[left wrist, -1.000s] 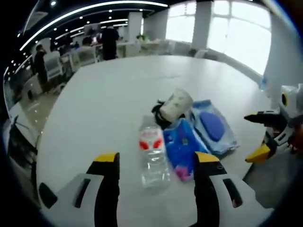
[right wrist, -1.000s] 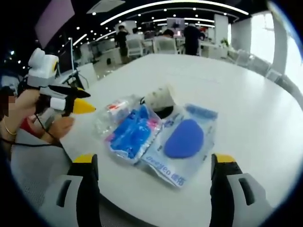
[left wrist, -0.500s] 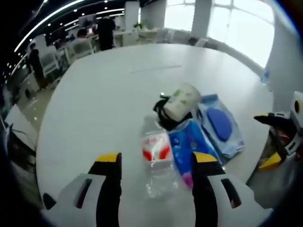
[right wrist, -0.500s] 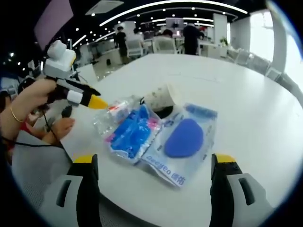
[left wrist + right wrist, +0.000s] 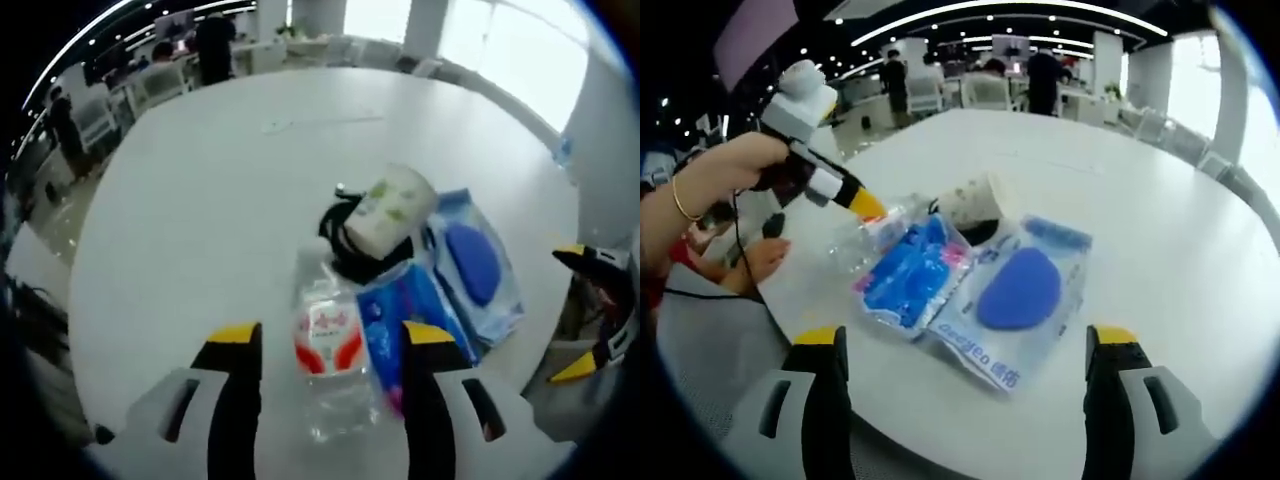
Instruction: Arrange the tabletop items into an orderly group along one side of the table until the central work area is clear of visible clutter.
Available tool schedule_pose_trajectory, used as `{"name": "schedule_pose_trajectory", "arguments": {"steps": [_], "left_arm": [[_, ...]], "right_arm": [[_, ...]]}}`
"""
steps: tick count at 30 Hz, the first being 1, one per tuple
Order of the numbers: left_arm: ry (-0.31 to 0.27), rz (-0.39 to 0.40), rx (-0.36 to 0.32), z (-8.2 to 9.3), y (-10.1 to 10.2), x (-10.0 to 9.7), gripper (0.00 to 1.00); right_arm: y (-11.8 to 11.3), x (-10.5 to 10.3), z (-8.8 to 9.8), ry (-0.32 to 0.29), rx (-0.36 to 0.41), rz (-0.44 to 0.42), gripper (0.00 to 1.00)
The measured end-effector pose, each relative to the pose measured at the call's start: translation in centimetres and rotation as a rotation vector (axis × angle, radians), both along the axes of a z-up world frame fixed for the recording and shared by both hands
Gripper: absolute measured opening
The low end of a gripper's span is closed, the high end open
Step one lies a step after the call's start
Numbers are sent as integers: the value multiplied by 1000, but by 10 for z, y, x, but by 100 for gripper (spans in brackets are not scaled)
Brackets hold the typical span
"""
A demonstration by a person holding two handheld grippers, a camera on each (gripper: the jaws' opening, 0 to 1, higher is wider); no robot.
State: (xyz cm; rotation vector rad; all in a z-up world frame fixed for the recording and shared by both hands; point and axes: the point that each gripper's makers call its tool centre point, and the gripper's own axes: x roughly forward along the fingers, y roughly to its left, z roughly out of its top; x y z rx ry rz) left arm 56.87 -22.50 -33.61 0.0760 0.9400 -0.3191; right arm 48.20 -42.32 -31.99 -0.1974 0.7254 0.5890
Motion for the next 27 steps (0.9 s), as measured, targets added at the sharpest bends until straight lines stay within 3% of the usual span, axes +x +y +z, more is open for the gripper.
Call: {"name": "schedule_pose_trajectory", "arguments": {"steps": [5,13,15,18,22,27], "left_arm": [[86,4,-5,-8,0,0,49],[173,2,-3,-13,-2,10,47],[223,5,4,-16,-2,7,46],[241,4,8,-20,-2,9,43],[293,11,-44,-26,-9,6,42],[337,3,-7,-32,-7,4,41]], "right_arm": [[0,-1,-1,6,-6,4,97],[1,-2,-2,13,-2,8,97],[0,-1,-1,10,-4,6,97],[0,-1,-1,11,1,1,97],[1,-2,-1,19,10,1,97],[2,-3,-2,26,15,7,97]]}}
